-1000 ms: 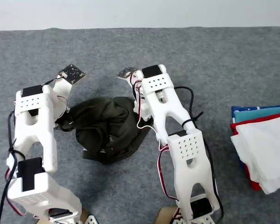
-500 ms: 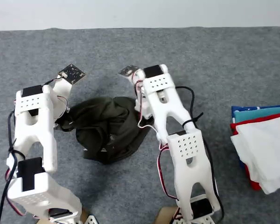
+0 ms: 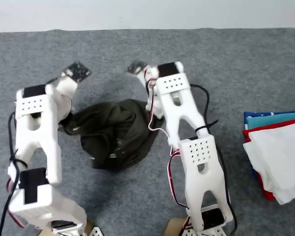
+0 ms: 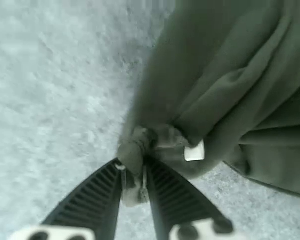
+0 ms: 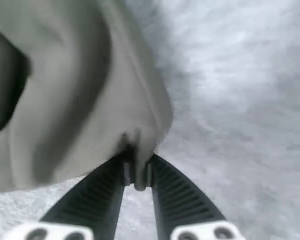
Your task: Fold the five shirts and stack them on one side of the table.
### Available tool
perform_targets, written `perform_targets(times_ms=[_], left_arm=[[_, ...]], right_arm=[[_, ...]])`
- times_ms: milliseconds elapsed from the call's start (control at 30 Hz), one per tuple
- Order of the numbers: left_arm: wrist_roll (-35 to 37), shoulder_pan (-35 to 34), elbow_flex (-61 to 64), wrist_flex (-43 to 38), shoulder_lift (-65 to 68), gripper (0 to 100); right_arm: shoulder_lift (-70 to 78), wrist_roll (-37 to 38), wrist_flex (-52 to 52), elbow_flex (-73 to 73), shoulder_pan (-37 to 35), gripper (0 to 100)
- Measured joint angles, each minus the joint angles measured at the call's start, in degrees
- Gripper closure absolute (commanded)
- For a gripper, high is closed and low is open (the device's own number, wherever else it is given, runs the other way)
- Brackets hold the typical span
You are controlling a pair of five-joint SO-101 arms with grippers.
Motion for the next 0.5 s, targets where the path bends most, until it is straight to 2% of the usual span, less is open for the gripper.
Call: perform_targets(times_ms=[333, 500], left_arm=[[0.09, 2.46, -10.90, 2.20, -14.68, 100], [4.92, 2.46, -14.59, 2.20, -21.10, 100]], right_arm=[[-21.63, 0.09, 0.00, -1.14, 2.90, 98.8], [-32.09, 0.09, 0.00, -1.14, 5.63, 98.8]])
